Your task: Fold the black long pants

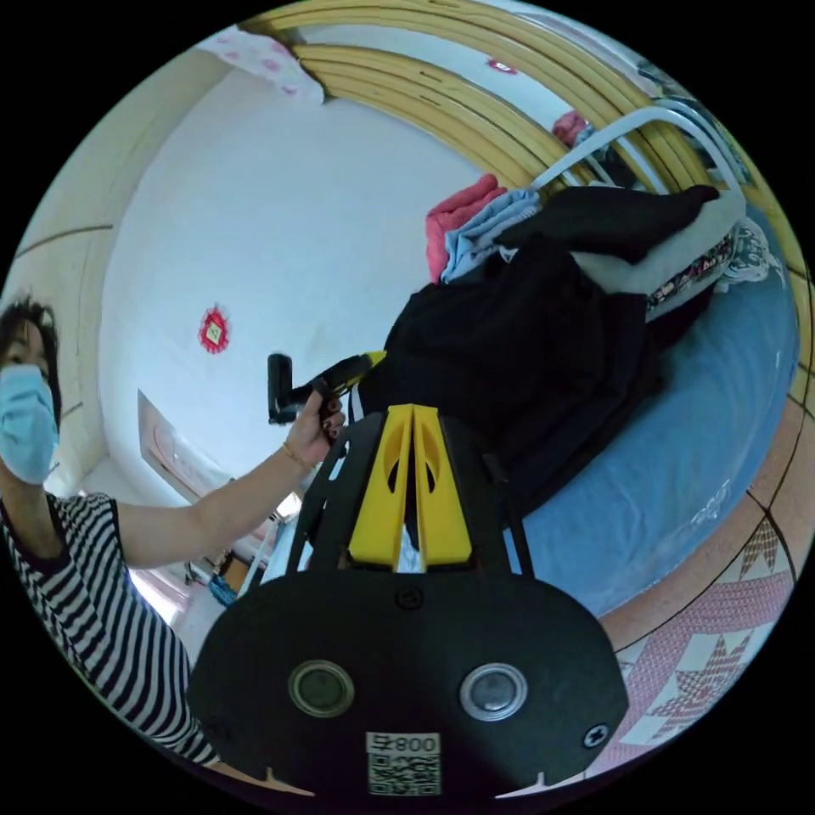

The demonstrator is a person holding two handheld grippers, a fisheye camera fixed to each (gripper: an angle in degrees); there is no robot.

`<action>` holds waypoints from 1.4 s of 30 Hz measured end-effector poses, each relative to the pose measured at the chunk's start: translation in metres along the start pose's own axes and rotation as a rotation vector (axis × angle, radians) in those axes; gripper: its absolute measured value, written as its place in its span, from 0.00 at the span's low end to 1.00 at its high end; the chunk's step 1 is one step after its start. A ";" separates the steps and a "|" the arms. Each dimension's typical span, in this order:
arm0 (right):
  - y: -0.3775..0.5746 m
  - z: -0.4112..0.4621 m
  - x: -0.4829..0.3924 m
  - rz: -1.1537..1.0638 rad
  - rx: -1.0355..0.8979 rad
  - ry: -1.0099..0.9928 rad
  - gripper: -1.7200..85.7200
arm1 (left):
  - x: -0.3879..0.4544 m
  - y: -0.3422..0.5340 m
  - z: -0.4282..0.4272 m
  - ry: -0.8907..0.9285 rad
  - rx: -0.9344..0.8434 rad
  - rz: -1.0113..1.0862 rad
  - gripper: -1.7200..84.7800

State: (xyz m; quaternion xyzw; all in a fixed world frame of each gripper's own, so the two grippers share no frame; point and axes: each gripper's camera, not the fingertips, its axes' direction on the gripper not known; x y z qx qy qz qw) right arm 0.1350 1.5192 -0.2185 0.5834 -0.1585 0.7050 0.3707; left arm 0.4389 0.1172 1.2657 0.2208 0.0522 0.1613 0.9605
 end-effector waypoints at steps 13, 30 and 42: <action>-0.101 0.084 -0.057 -0.242 -0.058 0.263 0.08 | 0.017 0.053 -0.073 0.343 0.136 -0.004 0.05; -0.227 0.330 -0.081 -0.272 -0.327 0.854 0.06 | 0.092 0.115 -0.140 0.533 -0.094 -0.192 0.04; -0.215 0.246 -0.144 -0.096 0.016 0.386 0.03 | 0.179 0.065 -0.241 0.546 -0.122 -0.234 0.02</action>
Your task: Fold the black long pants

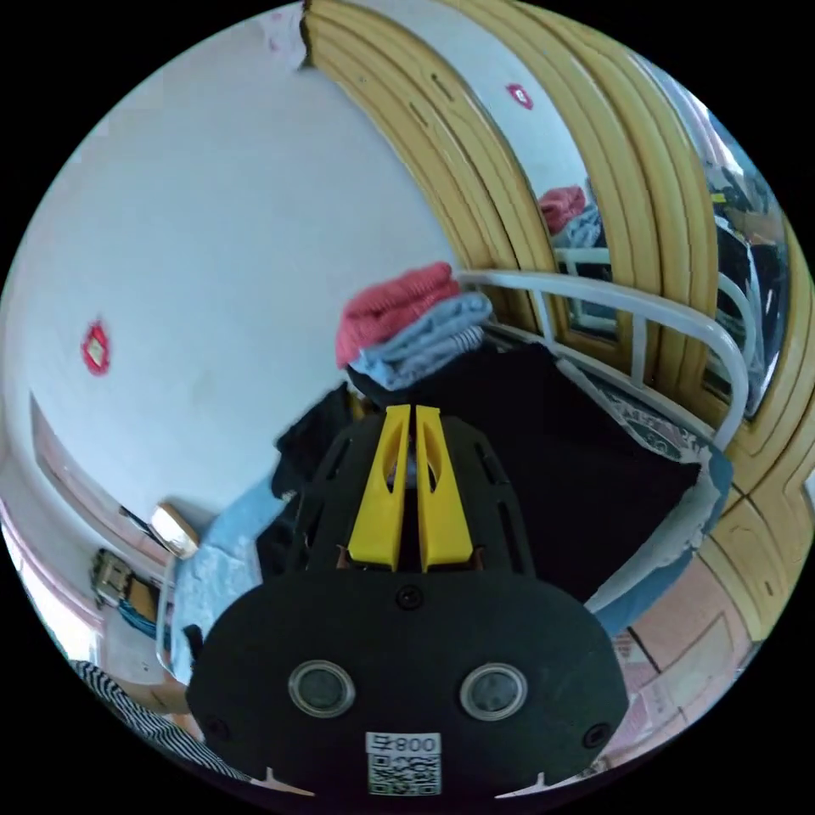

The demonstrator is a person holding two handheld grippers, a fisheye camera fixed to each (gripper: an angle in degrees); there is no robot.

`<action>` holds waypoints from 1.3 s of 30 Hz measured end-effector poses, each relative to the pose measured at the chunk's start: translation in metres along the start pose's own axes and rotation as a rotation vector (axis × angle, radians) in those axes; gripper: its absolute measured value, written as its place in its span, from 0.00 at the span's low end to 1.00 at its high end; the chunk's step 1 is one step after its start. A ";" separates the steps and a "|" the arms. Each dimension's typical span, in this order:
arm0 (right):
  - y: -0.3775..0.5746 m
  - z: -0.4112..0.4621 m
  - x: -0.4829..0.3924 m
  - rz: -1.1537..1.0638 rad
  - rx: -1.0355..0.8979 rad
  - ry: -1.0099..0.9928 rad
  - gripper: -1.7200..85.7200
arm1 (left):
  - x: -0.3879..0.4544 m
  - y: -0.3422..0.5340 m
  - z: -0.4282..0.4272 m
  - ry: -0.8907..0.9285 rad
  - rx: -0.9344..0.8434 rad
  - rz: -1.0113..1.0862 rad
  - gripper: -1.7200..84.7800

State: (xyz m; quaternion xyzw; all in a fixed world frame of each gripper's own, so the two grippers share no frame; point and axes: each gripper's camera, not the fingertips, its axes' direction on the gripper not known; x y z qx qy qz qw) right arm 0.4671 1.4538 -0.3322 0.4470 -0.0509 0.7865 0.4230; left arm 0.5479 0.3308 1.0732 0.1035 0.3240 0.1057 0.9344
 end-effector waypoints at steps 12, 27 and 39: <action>0.000 -0.165 -0.199 -0.216 0.232 -0.388 0.03 | 0.217 -0.029 -0.098 -0.022 0.152 0.093 0.03; 0.093 -0.267 -0.519 -0.476 0.170 -0.822 0.03 | 0.565 -0.054 -0.272 -0.396 0.553 0.378 0.17; 0.183 -0.284 -0.645 -0.575 0.058 -1.015 0.03 | 0.738 -0.018 -0.419 -0.489 0.849 0.384 0.21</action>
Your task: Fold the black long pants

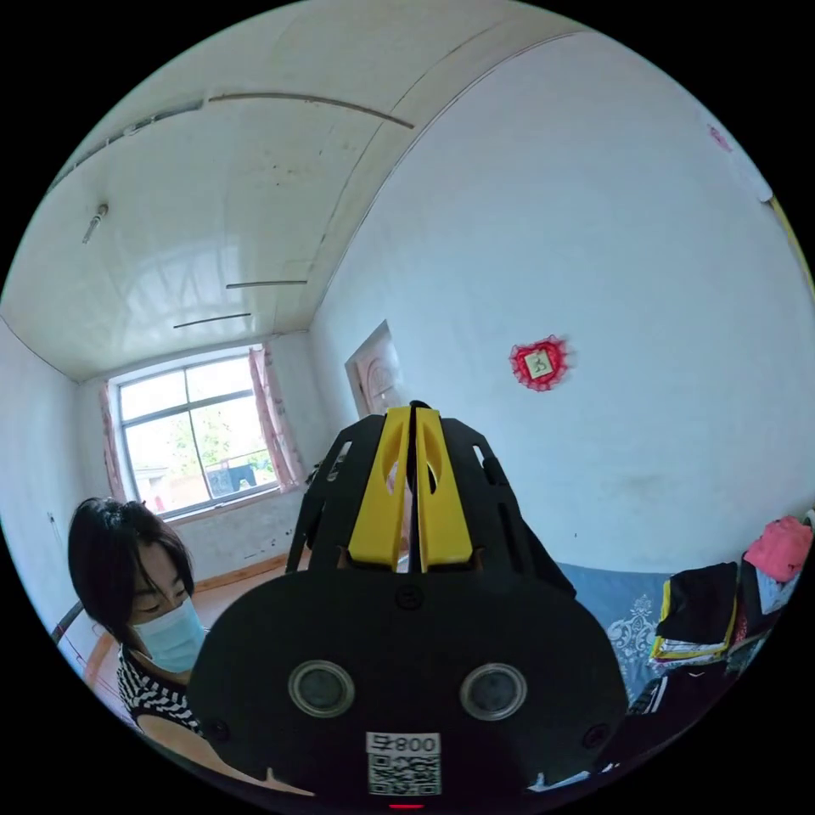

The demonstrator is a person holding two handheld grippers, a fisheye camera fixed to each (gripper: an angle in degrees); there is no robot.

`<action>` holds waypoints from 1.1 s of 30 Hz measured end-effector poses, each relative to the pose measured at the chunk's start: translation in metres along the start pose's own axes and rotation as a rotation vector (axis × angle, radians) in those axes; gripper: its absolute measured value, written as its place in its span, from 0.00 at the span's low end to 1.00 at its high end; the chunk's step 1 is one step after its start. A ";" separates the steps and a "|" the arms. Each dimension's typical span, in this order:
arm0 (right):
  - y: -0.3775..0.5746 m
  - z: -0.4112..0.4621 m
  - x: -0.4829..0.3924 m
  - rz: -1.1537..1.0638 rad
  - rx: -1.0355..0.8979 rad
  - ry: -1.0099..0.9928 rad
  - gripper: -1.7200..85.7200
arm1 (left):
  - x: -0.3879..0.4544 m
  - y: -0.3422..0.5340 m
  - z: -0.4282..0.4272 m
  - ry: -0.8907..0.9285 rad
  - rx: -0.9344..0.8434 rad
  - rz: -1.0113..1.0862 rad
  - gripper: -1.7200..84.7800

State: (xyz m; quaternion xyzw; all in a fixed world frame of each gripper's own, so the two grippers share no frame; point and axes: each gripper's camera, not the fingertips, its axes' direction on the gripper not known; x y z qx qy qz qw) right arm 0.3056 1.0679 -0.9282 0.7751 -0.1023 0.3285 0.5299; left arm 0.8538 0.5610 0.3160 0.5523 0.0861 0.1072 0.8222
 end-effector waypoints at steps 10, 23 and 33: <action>0.035 0.039 -0.049 -0.025 -0.063 -0.117 0.03 | -0.017 -0.090 -0.018 0.287 -0.092 -0.240 0.23; 0.129 0.012 0.042 0.121 -0.088 -0.074 0.03 | 0.002 -0.179 -0.039 0.388 -0.196 -0.316 0.05; 0.204 -0.047 0.229 0.491 -0.043 0.096 0.03 | -0.046 -0.326 -0.123 -0.216 -0.154 -0.315 0.03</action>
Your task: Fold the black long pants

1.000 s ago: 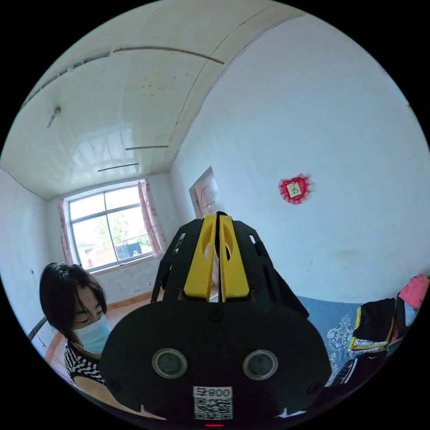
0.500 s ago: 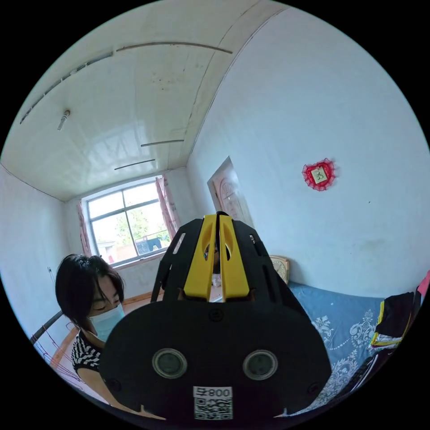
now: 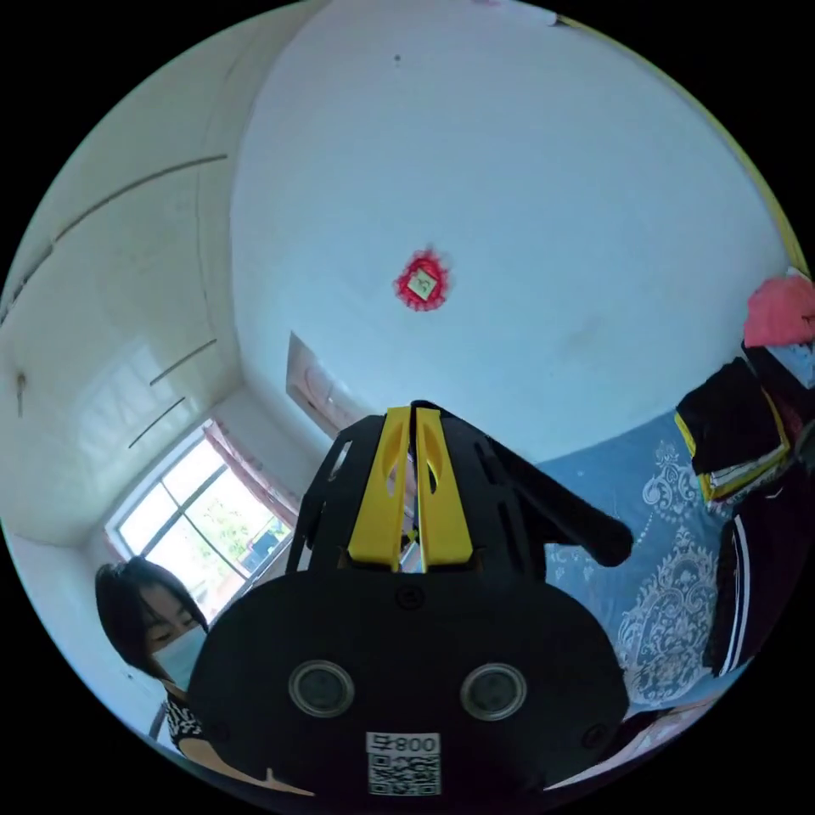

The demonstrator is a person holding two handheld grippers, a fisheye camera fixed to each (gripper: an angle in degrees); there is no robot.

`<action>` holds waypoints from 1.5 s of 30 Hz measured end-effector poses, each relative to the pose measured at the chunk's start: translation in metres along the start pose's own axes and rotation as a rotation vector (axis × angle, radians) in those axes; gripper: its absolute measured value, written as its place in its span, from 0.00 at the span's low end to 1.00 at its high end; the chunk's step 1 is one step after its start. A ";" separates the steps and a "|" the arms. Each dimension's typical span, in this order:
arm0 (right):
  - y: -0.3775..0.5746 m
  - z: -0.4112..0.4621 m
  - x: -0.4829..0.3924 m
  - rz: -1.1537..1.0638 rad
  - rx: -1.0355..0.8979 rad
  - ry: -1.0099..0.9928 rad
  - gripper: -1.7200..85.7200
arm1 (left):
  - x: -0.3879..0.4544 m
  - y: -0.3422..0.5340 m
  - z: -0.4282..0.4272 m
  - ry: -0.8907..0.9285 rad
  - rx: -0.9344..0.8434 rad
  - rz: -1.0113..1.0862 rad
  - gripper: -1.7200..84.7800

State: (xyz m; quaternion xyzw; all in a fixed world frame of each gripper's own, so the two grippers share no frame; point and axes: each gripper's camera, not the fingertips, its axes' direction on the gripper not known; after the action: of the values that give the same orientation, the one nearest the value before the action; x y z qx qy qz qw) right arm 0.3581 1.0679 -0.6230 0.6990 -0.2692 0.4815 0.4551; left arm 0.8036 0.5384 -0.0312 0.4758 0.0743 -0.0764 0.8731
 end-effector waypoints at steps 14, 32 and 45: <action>0.211 0.053 0.156 0.010 -0.339 -0.123 0.03 | -0.038 -0.017 -0.177 -0.372 0.089 0.182 0.03; 0.354 -0.035 0.415 0.572 -0.586 0.353 0.02 | -0.267 0.205 -0.147 -0.271 -0.356 -0.589 0.11; 0.185 -0.209 0.366 0.132 -0.250 0.789 0.02 | -0.295 0.193 0.028 0.107 -0.665 -0.336 0.11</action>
State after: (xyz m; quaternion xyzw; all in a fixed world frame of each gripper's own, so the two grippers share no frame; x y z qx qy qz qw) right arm 0.2612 1.1957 -0.1920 0.3816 -0.1744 0.7041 0.5729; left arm 0.5565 0.6370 0.2021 0.1507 0.2174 -0.1652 0.9501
